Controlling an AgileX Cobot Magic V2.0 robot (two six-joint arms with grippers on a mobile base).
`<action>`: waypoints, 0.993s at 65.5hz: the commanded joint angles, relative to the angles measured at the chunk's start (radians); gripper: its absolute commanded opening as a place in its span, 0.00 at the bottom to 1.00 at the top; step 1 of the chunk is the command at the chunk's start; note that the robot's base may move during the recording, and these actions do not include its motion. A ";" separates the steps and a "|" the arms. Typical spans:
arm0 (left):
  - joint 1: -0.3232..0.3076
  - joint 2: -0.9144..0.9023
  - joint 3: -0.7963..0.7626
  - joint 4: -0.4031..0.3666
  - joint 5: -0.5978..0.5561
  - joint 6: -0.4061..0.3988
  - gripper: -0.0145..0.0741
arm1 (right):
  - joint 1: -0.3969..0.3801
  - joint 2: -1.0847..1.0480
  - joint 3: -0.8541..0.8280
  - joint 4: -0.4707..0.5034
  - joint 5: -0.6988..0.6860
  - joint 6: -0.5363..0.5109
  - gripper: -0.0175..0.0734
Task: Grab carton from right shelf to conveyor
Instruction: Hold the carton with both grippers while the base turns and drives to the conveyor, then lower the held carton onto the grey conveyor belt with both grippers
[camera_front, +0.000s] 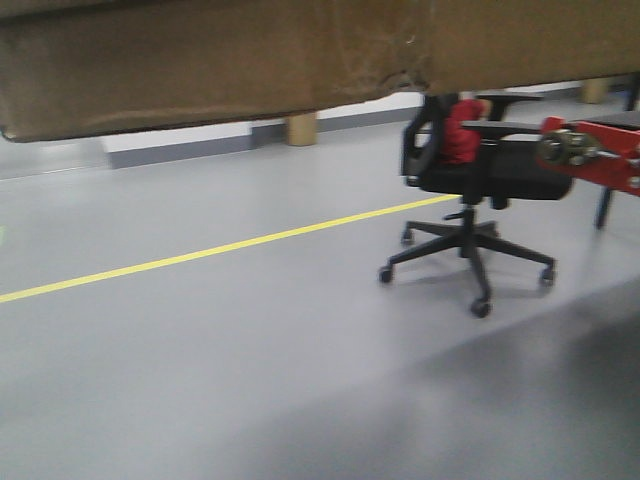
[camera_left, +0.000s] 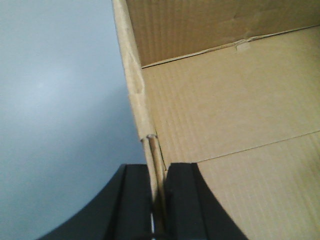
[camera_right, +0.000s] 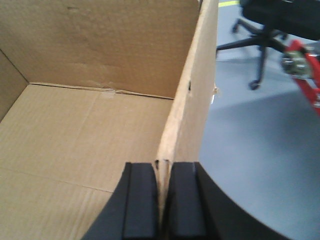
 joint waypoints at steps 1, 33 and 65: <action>-0.010 -0.003 -0.002 0.029 -0.030 0.008 0.15 | -0.001 -0.014 -0.005 0.015 -0.070 -0.015 0.12; -0.010 -0.003 -0.002 0.185 -0.030 0.008 0.15 | -0.001 -0.014 -0.005 0.015 -0.126 -0.015 0.12; -0.010 -0.003 -0.002 0.302 -0.030 0.008 0.15 | -0.001 -0.014 -0.005 0.015 -0.135 -0.015 0.12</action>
